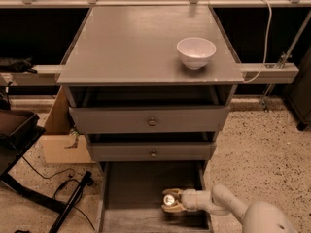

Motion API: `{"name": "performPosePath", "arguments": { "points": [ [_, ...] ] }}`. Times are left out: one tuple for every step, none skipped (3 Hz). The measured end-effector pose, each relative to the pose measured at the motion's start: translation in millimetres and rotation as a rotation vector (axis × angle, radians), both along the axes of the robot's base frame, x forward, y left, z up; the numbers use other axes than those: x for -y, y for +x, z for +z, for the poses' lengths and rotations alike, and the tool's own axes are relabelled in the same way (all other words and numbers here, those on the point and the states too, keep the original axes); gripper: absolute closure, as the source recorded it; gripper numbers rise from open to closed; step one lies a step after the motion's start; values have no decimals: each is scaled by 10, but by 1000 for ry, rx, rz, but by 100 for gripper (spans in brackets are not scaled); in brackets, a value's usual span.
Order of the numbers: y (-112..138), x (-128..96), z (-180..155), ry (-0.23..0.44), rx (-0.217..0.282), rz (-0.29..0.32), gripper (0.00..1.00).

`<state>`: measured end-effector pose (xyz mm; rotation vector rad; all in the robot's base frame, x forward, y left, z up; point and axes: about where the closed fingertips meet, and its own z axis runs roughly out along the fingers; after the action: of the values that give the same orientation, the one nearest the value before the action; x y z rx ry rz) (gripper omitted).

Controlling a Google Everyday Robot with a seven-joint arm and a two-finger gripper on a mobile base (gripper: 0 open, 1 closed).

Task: Pick orange can from bottom drawer and place on counter

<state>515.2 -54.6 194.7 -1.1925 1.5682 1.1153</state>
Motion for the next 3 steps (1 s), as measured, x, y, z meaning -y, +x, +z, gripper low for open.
{"name": "performPosePath", "arguments": {
  "points": [
    [-61, 12, 158, -10, 9, 3, 100],
    [93, 391, 802, -91, 80, -101, 100],
    [247, 927, 1910, -172, 87, -324, 100]
  ]
}}
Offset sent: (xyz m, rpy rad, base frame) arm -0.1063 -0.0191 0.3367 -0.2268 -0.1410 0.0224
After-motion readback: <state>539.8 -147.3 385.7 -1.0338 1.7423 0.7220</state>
